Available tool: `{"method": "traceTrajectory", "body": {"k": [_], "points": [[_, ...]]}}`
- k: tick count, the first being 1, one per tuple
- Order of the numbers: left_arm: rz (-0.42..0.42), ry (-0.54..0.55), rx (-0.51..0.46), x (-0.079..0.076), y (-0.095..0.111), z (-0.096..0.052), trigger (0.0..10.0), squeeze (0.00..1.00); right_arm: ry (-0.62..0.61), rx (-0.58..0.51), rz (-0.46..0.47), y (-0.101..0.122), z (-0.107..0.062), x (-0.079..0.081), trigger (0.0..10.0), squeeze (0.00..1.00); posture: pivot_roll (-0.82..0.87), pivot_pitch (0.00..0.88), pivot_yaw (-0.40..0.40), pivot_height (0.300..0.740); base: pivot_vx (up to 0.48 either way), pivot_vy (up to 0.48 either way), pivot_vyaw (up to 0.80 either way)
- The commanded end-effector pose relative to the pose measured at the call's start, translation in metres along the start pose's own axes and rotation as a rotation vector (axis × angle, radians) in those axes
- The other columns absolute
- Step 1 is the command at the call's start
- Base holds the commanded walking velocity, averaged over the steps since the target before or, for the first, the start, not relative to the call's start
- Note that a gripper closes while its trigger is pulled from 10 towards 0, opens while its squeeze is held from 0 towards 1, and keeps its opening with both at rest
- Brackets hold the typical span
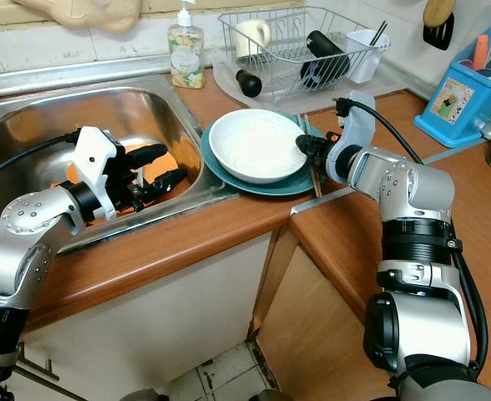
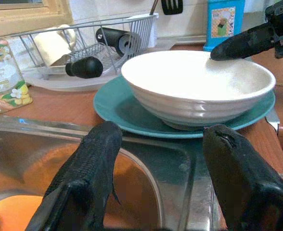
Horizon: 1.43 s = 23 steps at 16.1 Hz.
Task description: Kitchen organization
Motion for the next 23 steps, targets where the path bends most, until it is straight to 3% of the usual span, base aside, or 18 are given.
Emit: {"method": "traceTrajectory", "body": {"k": [1, 4, 8, 9, 10, 12, 13, 14, 16, 20, 23], "points": [[0.011, 0.004, -0.009, 0.000, 0.006, 0.003, 10.0, 0.00, 0.010, 0.000, 0.007, 0.002, 0.001, 0.003, 0.0, 0.00, -0.15, 0.000, -0.036, 0.740, 0.000, 0.000, 0.00], [0.002, 0.062, 0.000, 0.007, 0.004, 0.005, 10.0, 0.00, 0.014, -0.008, 0.006, 0.003, 0.002, 0.004, 0.0, 0.00, -0.14, 0.000, -0.034, 0.740, 0.000, 0.000, 0.00], [-0.081, 0.161, -0.031, 0.019, 0.009, 0.010, 10.0, 0.00, 0.049, -0.081, -0.018, 0.013, 0.000, 0.012, 0.0, 0.00, -0.14, 0.000, -0.031, 0.740, 0.000, 0.000, 0.00], [-0.116, 0.167, -0.054, 0.019, 0.012, 0.011, 10.0, 0.38, 0.063, -0.096, -0.025, 0.016, -0.001, 0.016, 0.0, 0.00, -0.14, 0.000, -0.030, 0.740, 0.000, 0.000, 0.00], [-0.144, 0.170, -0.070, 0.019, 0.014, 0.012, 10.0, 1.00, 0.080, -0.121, -0.036, 0.020, -0.002, 0.020, 0.0, 0.00, -0.14, 0.000, -0.030, 0.740, 0.000, 0.000, 0.00], [-0.248, 0.196, -0.106, 0.020, 0.020, 0.017, 10.0, 1.00, 0.125, -0.203, -0.090, 0.034, -0.008, 0.034, 0.0, 0.00, -0.14, 0.000, -0.023, 0.740, 0.000, 0.000, 0.00], [-0.299, 0.183, -0.116, 0.018, 0.020, 0.019, 10.0, 0.22, 0.141, -0.226, -0.107, 0.038, -0.010, 0.039, 0.0, 0.00, -0.14, 0.000, -0.022, 0.740, 0.000, 0.000, 0.00], [-0.321, 0.166, -0.116, 0.016, 0.020, 0.020, 10.0, 0.00, 0.149, -0.238, -0.116, 0.040, -0.011, 0.041, 0.0, 0.00, -0.14, 0.000, -0.022, 0.740, 0.000, 0.000, 0.00], [-0.407, 0.116, -0.116, 0.006, 0.019, 0.029, 10.0, 0.00, 0.196, -0.292, -0.166, 0.049, -0.016, 0.055, 0.0, 0.00, -0.14, 0.000, -0.016, 0.740, 0.000, 0.000, 0.00], [-0.431, 0.149, -0.091, 0.008, 0.013, 0.036, 10.0, 0.00, 0.251, -0.337, -0.188, 0.054, -0.023, 0.068, 0.0, 0.00, -0.14, 0.000, -0.012, 0.740, 0.000, 0.000, 0.00], [-0.523, 0.161, -0.116, 0.010, 0.012, 0.040, 10.0, 0.00, 0.367, -0.362, -0.201, 0.055, -0.032, 0.088, 0.0, 0.00, -0.14, 0.000, -0.012, 0.740, 0.000, 0.000, 0.00]]}}
Point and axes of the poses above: a point about 5 cm out from each wrist's last joint towards the gripper, its own z axis pointing out of the wrist towards the gripper, its own y axis along the axis of the wrist's last joint, x = y × z, the point moved 5 cm from there along z, pointing out of the wrist towards the gripper, and after that the axes turned 5 degrees about z, right-handed, at the moved point
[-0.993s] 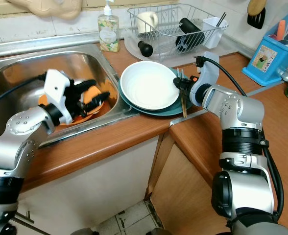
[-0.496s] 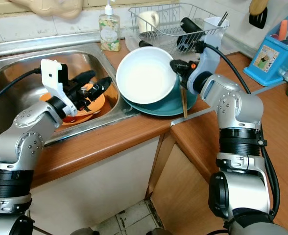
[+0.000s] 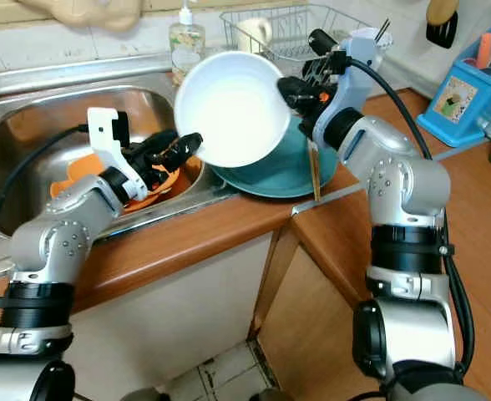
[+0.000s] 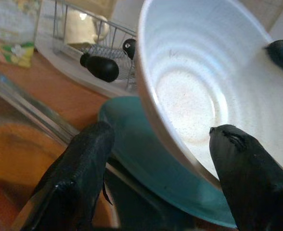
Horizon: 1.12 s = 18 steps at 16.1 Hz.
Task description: Kitchen organization
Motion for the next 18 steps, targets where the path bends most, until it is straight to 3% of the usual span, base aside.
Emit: {"method": "traceTrajectory", "body": {"k": [1, 3, 5, 9, 14, 18], "points": [[-0.040, 0.020, -0.017, 0.003, 0.005, 0.005, 10.0, 0.00, 0.097, -0.060, -0.009, 0.015, -0.003, 0.019, 0.0, 0.00, -0.15, 0.000, -0.009, 0.740, 0.000, 0.000, 0.00], [-0.093, 0.020, -0.042, 0.005, 0.007, 0.006, 10.0, 0.00, 0.127, -0.063, 0.002, 0.014, -0.004, 0.025, 0.0, 0.00, -0.15, 0.000, -0.009, 0.740, 0.000, 0.000, 0.00], [-0.153, 0.011, -0.089, 0.004, 0.014, 0.006, 0.0, 0.00, 0.124, -0.062, 0.004, 0.012, -0.004, 0.025, 0.0, 0.00, -0.15, 0.000, -0.007, 0.740, 0.000, 0.000, 0.00], [-0.195, 0.010, -0.133, 0.007, 0.020, 0.004, 0.0, 0.00, 0.106, -0.060, 0.010, 0.009, -0.004, 0.023, 0.0, 0.00, -0.15, 0.000, -0.008, 0.740, 0.000, 0.000, 0.00], [-0.208, 0.002, -0.112, 0.003, 0.015, 0.006, 0.0, 0.00, 0.112, -0.070, 0.009, 0.012, -0.003, 0.025, 0.0, 0.00, -0.15, 0.000, -0.009, 0.740, 0.000, 0.000, 0.00], [-0.147, 0.009, -0.069, 0.003, 0.009, 0.007, 0.0, 0.00, 0.093, -0.062, 0.000, 0.009, -0.003, 0.022, 0.0, 0.00, -0.15, 0.000, -0.008, 0.740, 0.000, 0.000, 0.00]]}}
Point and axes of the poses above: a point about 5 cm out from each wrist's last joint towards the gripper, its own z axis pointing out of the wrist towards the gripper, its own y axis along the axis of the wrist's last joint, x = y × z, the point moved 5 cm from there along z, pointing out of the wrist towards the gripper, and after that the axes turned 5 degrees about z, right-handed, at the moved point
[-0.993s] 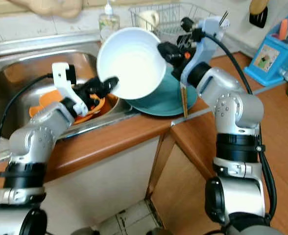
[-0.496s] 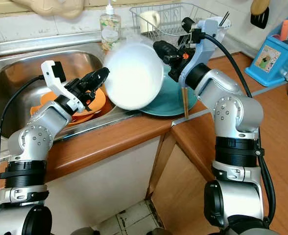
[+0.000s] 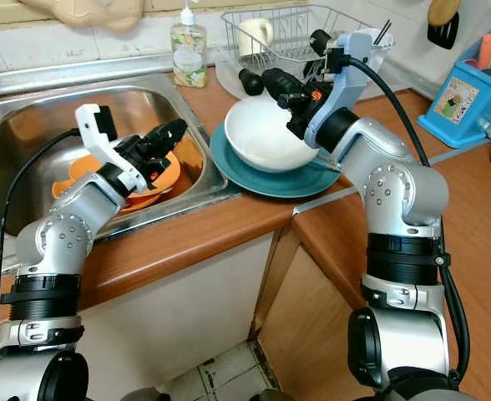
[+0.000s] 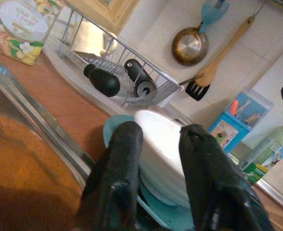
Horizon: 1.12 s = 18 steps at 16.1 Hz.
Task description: Kitchen organization
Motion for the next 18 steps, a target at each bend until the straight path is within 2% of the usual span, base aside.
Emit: {"method": "traceTrajectory", "body": {"k": [1, 2, 3, 4, 5, 6, 8, 9, 10, 14, 18], "points": [[0.036, -0.006, 0.021, -0.002, 0.000, 0.003, 0.0, 0.00, 0.005, -0.018, -0.026, 0.006, 0.000, 0.003, 1.1, 0.00, -0.15, 0.000, -0.009, 0.740, 0.000, 0.000, 0.00], [0.049, -0.007, 0.027, -0.002, -0.001, 0.002, 0.0, 0.00, -0.003, -0.016, -0.032, 0.006, 0.000, 0.002, 3.6, 0.00, -0.15, 0.000, -0.009, 0.740, 0.000, 0.000, 0.00], [0.080, -0.008, 0.037, -0.003, -0.002, 0.002, 0.0, 0.00, -0.045, -0.010, -0.057, 0.004, -0.001, -0.004, 10.0, 0.00, -0.15, 0.000, -0.009, 0.740, 0.000, 0.000, 0.00], [0.101, -0.005, 0.046, -0.003, -0.003, 0.002, 0.0, 0.00, -0.065, -0.005, -0.068, 0.004, -0.001, -0.008, 10.0, 0.00, -0.15, 0.000, -0.008, 0.740, 0.000, 0.000, 0.00], [0.113, -0.003, 0.051, -0.003, -0.003, 0.002, 3.5, 0.00, -0.077, -0.001, -0.074, 0.003, -0.001, -0.010, 10.0, 0.00, -0.15, 0.000, -0.008, 0.740, 0.000, 0.000, 0.00], [0.159, 0.025, 0.067, 0.000, -0.006, 0.002, 10.0, 0.00, -0.137, 0.013, -0.088, 0.000, -0.003, -0.020, 10.0, 0.00, -0.15, 0.000, -0.008, 0.740, 0.000, 0.000, 0.00], [0.194, 0.034, 0.087, 0.003, -0.010, 0.002, 10.0, 0.00, -0.179, 0.023, -0.096, -0.002, -0.005, -0.027, 10.0, 0.00, -0.15, 0.000, -0.008, 0.740, 0.000, 0.000, 0.00], [0.262, 0.045, 0.118, 0.005, -0.014, -0.001, 10.0, 0.03, -0.274, 0.048, -0.082, -0.008, -0.009, -0.044, 10.0, 1.00, -0.15, 0.000, -0.004, 0.740, 0.000, 0.000, 0.00], [0.315, 0.041, 0.136, 0.004, -0.017, -0.003, 10.0, 1.00, -0.345, 0.062, -0.060, -0.011, -0.013, -0.058, 10.0, 1.00, -0.15, 0.000, -0.004, 0.740, 0.000, 0.000, 0.00], [0.430, 0.049, 0.157, 0.006, -0.018, -0.011, 10.0, 1.00, -0.428, 0.103, -0.028, -0.018, -0.022, -0.077, 10.0, 1.00, -0.15, 0.000, -0.006, 0.740, 0.000, 0.000, 0.00], [0.458, 0.052, 0.142, 0.005, -0.015, -0.016, 10.0, 1.00, -0.464, 0.130, 0.048, -0.024, -0.024, -0.087, 10.0, 1.00, -0.14, 0.000, -0.019, 0.740, 0.000, 0.000, 0.00]]}}
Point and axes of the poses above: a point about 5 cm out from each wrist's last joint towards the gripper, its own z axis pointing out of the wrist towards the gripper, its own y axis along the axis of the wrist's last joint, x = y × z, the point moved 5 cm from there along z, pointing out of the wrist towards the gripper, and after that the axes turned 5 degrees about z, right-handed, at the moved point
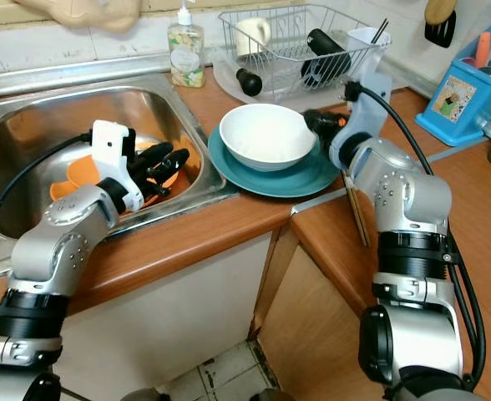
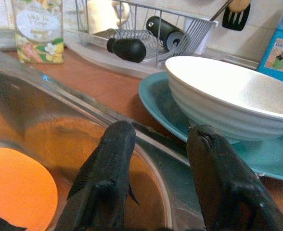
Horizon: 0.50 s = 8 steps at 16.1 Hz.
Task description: Kitchen organization
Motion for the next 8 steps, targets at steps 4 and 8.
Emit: {"method": "traceTrajectory", "body": {"k": [4, 8], "points": [[0.039, -0.018, -0.013, -0.008, 0.004, -0.010, 10.0, 1.00, -0.012, 0.024, 0.130, 0.008, 0.003, -0.011, 10.0, 1.00, -0.13, 0.000, -0.027, 0.740, 0.000, 0.000, 0.00], [0.042, -0.048, -0.015, -0.014, 0.008, -0.020, 10.0, 1.00, 0.000, 0.085, 0.242, 0.000, 0.011, -0.014, 10.0, 1.00, -0.12, 0.000, -0.039, 0.740, 0.000, 0.000, 0.00]]}}
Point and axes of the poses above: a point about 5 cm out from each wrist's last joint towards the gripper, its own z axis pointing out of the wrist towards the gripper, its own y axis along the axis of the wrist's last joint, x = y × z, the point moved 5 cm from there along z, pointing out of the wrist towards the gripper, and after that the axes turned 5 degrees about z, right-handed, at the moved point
